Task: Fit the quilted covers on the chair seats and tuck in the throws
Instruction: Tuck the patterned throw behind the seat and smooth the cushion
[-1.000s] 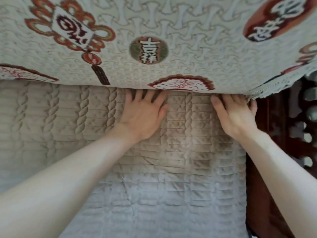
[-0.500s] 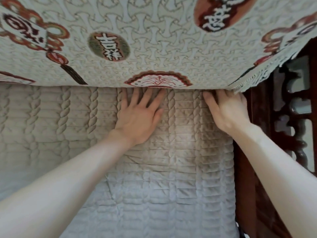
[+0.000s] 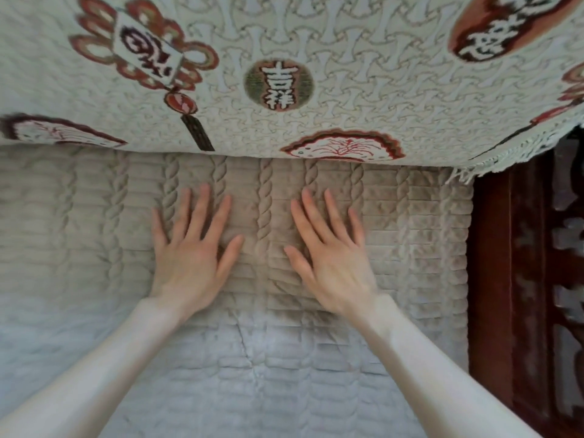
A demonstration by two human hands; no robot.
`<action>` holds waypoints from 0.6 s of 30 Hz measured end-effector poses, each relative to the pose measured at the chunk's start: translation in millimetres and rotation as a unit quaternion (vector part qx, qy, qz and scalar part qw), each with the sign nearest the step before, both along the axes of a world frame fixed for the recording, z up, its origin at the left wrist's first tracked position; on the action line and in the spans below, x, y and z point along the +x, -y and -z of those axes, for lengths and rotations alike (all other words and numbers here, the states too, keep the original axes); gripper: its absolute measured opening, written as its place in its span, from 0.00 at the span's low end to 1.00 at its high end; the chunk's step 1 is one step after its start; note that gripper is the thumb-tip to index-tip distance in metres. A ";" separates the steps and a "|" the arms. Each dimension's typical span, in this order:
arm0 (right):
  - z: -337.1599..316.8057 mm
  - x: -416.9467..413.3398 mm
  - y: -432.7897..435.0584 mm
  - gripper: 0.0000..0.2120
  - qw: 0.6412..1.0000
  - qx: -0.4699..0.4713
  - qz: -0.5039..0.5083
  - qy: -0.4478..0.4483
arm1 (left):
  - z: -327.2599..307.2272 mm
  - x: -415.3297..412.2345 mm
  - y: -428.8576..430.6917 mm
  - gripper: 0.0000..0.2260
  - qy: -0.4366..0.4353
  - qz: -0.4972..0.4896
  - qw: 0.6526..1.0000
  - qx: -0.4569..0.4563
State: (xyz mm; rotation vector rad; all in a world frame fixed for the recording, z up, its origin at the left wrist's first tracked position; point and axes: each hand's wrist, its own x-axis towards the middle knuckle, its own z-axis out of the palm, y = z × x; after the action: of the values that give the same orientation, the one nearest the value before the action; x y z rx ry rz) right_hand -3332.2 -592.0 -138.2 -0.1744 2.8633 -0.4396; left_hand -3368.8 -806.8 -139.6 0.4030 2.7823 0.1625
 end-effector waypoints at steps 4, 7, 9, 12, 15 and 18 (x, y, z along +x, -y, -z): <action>8.3 -3.9 19.6 0.29 0.998 0.046 -0.024 0.019 | 7.2 -18.1 17.4 0.31 0.015 -0.008 0.999 -0.033; 13.3 -39.2 23.4 0.31 0.994 0.092 -0.025 0.047 | 15.4 -42.4 17.6 0.33 0.021 0.018 0.998 -0.048; 15.0 -62.1 32.6 0.31 0.993 0.103 0.005 0.063 | 16.8 -48.1 20.7 0.33 0.003 0.028 0.999 -0.036; 12.3 -55.3 47.3 0.33 0.996 0.077 0.024 0.026 | 13.8 -32.6 27.5 0.31 -0.029 0.013 0.999 -0.008; 16.9 -23.9 58.4 0.30 0.997 0.070 -0.029 -0.006 | 18.9 -14.2 43.6 0.31 -0.039 -0.014 0.999 -0.022; 28.8 -28.6 61.7 0.30 0.993 0.103 -0.045 -0.020 | 30.7 -21.1 58.1 0.31 -0.058 0.030 0.997 -0.029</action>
State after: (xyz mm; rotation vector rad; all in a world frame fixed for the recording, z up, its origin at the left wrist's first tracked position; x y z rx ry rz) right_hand -3360.8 -653.8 -167.0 -0.2769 2.9019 -0.1217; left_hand -3389.9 -864.9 -170.3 0.4955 2.8763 0.0452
